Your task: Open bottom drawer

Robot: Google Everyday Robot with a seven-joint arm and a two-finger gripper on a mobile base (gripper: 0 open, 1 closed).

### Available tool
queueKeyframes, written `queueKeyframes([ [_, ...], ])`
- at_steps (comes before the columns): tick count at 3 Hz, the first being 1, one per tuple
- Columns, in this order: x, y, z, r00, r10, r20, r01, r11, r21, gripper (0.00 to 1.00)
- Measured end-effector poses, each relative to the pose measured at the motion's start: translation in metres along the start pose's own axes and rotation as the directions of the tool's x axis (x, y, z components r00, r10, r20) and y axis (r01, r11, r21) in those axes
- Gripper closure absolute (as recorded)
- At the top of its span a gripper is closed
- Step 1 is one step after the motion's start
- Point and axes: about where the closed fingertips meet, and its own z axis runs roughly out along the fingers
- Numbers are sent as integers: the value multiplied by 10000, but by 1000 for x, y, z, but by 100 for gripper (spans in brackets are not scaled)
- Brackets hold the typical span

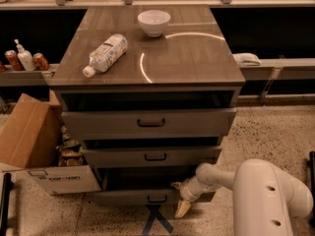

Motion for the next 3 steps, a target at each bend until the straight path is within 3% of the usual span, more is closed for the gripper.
queueKeyframes([
  [1,-1,18,5,9999,97,104,-92,9985,-533,41],
  [2,-4,31,3,9998,88,187,-74,9972,-749,63],
  [3,-16,56,-4,9983,-40,582,87,9967,-808,94],
])
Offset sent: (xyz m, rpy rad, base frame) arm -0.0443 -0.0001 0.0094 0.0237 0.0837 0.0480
